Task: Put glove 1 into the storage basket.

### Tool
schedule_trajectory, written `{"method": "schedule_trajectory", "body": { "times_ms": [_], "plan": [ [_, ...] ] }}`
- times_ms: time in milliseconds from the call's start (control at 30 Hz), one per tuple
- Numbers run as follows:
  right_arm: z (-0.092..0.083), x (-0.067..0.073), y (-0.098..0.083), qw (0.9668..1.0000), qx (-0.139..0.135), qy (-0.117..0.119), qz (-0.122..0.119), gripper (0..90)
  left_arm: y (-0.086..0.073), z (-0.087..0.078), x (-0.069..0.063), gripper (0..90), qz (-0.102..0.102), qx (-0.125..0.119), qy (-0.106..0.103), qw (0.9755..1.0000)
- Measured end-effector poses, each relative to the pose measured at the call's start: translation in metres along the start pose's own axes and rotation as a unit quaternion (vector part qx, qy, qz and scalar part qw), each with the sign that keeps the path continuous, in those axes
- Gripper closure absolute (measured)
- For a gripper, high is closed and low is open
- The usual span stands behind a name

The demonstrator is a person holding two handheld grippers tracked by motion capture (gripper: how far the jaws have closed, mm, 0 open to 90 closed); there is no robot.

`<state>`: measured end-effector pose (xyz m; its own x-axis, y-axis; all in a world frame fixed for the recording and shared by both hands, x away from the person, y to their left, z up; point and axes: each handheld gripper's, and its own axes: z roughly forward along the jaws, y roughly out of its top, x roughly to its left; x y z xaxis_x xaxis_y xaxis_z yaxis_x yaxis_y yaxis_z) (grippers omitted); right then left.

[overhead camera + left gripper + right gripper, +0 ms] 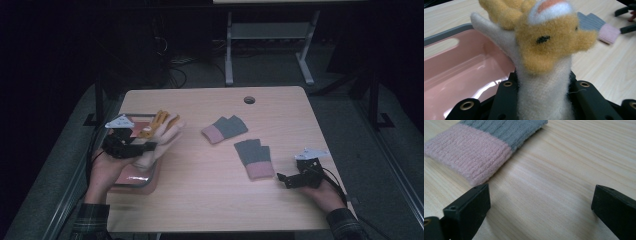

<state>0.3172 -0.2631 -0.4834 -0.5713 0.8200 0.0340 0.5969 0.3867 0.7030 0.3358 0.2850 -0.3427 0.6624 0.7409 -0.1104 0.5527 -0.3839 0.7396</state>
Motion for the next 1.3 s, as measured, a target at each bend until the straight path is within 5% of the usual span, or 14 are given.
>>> {"method": "schedule_trajectory", "body": {
  "times_ms": [500,1300],
  "plan": [
    [0.000,0.000,0.000,1.0000,0.000,0.000,0.000,1.7,-0.025,-0.011,0.039,66.8,-0.050,0.011,0.059,0.9970],
    [0.000,0.000,0.000,1.0000,0.000,0.000,0.000,1.7,-0.045,0.029,0.063,65.9,-0.075,0.071,0.080,0.9914]
  ]
}}
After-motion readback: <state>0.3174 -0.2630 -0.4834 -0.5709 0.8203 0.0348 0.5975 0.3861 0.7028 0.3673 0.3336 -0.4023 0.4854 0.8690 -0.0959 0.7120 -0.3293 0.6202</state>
